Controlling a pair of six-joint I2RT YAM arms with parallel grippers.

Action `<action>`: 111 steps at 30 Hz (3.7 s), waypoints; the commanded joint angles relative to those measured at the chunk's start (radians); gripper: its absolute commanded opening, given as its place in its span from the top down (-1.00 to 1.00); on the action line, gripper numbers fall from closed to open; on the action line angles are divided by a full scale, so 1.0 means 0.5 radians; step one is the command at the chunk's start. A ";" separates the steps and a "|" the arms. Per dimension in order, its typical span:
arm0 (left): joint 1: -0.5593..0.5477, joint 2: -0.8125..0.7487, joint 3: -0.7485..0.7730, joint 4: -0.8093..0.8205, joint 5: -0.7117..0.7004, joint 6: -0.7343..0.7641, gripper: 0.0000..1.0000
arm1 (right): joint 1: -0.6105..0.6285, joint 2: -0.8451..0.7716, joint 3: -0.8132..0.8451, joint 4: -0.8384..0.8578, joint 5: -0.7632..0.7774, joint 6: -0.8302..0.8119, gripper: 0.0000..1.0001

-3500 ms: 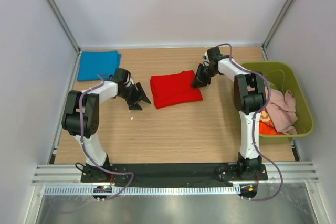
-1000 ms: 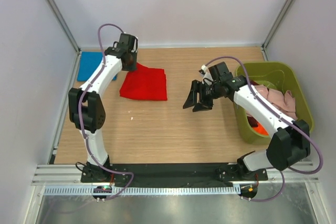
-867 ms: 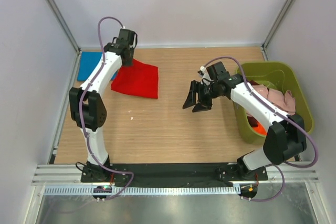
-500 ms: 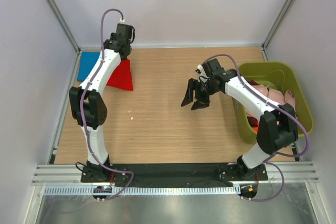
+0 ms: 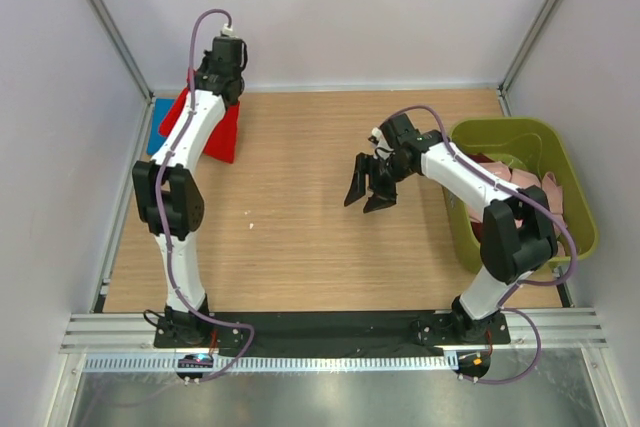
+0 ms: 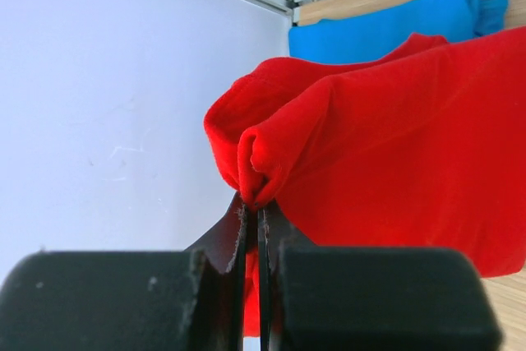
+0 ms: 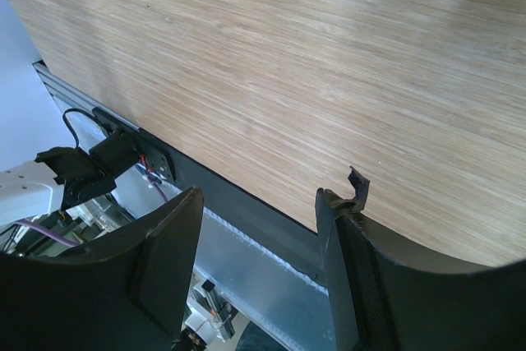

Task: Fold and stack the t-shirts
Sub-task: Neatly place the folded tshirt to the corner

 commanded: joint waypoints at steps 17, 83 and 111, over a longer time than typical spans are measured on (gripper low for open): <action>0.096 0.047 0.172 0.341 -0.073 0.267 0.99 | 0.000 0.162 0.202 -0.063 0.000 -0.039 -0.27; 0.510 0.927 0.776 0.553 0.129 0.135 1.00 | 0.003 0.628 0.457 -0.204 0.098 -0.107 -0.27; -0.542 -0.226 -0.149 -0.272 0.153 -1.257 -1.00 | -0.006 -0.033 0.102 -0.205 0.163 -0.012 -0.29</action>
